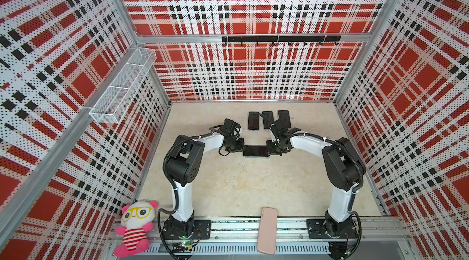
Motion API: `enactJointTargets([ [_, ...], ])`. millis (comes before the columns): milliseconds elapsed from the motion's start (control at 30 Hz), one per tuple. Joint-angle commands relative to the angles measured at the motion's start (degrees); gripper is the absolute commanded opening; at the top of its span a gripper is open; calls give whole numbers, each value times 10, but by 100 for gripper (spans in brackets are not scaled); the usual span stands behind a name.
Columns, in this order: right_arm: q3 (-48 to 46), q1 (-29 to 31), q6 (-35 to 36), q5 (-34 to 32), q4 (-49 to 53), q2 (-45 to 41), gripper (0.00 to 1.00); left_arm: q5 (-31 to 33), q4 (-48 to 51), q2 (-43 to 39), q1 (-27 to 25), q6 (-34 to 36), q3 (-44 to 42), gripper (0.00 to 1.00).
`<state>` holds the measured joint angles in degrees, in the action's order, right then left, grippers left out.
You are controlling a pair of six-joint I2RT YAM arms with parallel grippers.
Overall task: Put the phone into the phone case
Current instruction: 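Press the phone edges into the case rim with both grippers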
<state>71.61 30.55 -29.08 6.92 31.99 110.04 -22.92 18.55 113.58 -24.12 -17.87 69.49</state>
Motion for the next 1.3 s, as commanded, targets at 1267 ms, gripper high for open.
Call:
enactJointTargets([
  [1267,63,-7,23,42,127,107,12,42,26,17,-8,16,-12,20],
])
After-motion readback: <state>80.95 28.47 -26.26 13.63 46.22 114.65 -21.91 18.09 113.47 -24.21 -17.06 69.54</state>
